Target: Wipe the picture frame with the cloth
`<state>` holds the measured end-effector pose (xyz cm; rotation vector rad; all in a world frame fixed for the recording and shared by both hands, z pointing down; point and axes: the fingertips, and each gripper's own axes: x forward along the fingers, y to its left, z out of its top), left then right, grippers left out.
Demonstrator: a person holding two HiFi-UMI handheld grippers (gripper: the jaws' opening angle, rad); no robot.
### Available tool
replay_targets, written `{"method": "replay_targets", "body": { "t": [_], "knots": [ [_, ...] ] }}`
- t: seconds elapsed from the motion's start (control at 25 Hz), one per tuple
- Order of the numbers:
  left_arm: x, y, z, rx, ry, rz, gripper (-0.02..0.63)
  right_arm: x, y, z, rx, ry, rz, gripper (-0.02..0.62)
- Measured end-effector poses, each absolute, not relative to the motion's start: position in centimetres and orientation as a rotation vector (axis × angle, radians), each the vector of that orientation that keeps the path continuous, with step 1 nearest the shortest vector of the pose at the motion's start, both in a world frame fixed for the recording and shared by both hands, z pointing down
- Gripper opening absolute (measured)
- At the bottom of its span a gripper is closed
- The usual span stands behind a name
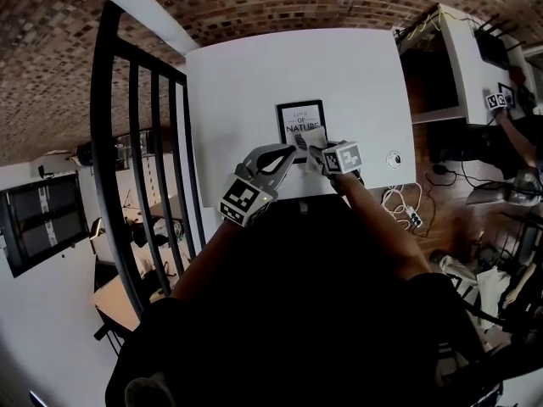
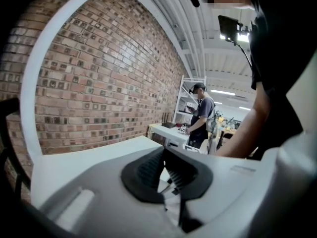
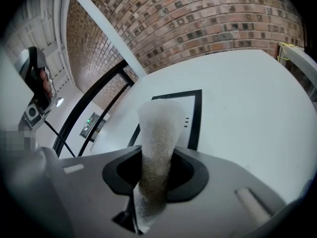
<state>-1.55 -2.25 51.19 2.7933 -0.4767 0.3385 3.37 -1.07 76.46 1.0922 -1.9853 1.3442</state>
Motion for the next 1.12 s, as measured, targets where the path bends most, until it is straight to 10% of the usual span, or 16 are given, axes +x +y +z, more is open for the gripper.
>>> {"method": "replay_targets", "body": {
  "t": [1.12],
  "knots": [
    [-0.1, -2.8, 50.7, 2.807, -0.534, 0.341, 0.000, 13.3, -3.8, 67.0, 1.352, -2.284, 1.163, 0.107]
  ]
}}
